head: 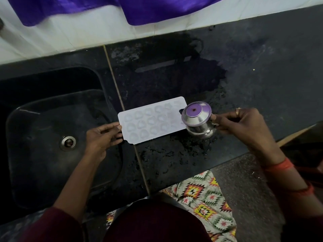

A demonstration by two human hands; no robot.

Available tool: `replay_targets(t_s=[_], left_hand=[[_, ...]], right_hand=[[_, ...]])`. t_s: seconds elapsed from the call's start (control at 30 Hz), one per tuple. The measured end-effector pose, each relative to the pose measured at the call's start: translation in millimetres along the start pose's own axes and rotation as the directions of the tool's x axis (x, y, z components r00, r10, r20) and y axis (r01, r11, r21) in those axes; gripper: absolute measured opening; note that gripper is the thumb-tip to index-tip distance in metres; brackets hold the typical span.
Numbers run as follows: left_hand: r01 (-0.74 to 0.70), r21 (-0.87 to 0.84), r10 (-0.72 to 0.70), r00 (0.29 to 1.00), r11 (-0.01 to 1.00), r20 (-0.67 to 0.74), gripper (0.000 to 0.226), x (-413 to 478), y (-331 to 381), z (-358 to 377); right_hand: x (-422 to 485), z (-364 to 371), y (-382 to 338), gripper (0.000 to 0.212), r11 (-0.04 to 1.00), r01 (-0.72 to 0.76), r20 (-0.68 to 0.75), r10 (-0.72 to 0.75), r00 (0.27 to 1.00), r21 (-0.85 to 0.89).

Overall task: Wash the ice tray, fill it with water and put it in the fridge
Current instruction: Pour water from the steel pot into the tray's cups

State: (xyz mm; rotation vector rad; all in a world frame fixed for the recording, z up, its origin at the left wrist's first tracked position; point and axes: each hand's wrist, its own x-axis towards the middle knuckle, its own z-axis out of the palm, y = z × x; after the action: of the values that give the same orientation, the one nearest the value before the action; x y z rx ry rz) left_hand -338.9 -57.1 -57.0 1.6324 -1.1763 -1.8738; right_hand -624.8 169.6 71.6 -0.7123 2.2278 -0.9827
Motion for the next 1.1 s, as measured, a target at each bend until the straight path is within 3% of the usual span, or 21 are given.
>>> replay_targets(t_s=[0.13,0.33,0.43,0.6,0.77,0.93,1.1], left_hand=[[-0.003,0.009,0.003,1.0,1.0,-0.004,0.015,0.4,-0.7,0.2],[0.003,0.02,-0.003,1.0,1.0,-0.006,0.019,2.2,-3.4,-0.5],[0.004,0.024,-0.003,1.0,1.0,-0.006,0.018,2.4,-4.6,-0.3],[0.008,0.019,-0.008,1.0,1.0,-0.008,0.015,1.1,-4.0,0.0],[0.004,0.017,-0.004,1.0,1.0,-0.007,0.011,0.1,-3.9,-1.5],[0.009,0.016,-0.009,1.0,1.0,-0.006,0.013,1.8,-4.8,-3.0],[0.005,0.006,-0.005,1.0,1.0,-0.005,0.009,0.8,-3.4,-1.0]], right_hand=[[1.2,-0.3,2.1,0.023,1.0,0.005,-0.003,-0.005,1.0,0.012],[0.7,2.3,-1.7,0.035,0.964,0.009,-0.031,-0.001,1.0,0.264],[3.7,1.4,-9.3,0.033,0.954,0.035,-0.023,-0.029,0.999,0.297],[15.4,5.7,-13.2,0.029,0.969,0.064,-0.029,-0.059,0.998,0.239],[21.2,12.1,-15.4,0.041,0.982,0.079,-0.036,-0.074,0.997,0.171],[26.7,13.8,-12.9,0.03,0.994,0.065,-0.046,-0.061,0.997,0.085],[27.5,11.7,-11.9,0.031,0.997,0.059,-0.047,-0.056,0.997,0.056]])
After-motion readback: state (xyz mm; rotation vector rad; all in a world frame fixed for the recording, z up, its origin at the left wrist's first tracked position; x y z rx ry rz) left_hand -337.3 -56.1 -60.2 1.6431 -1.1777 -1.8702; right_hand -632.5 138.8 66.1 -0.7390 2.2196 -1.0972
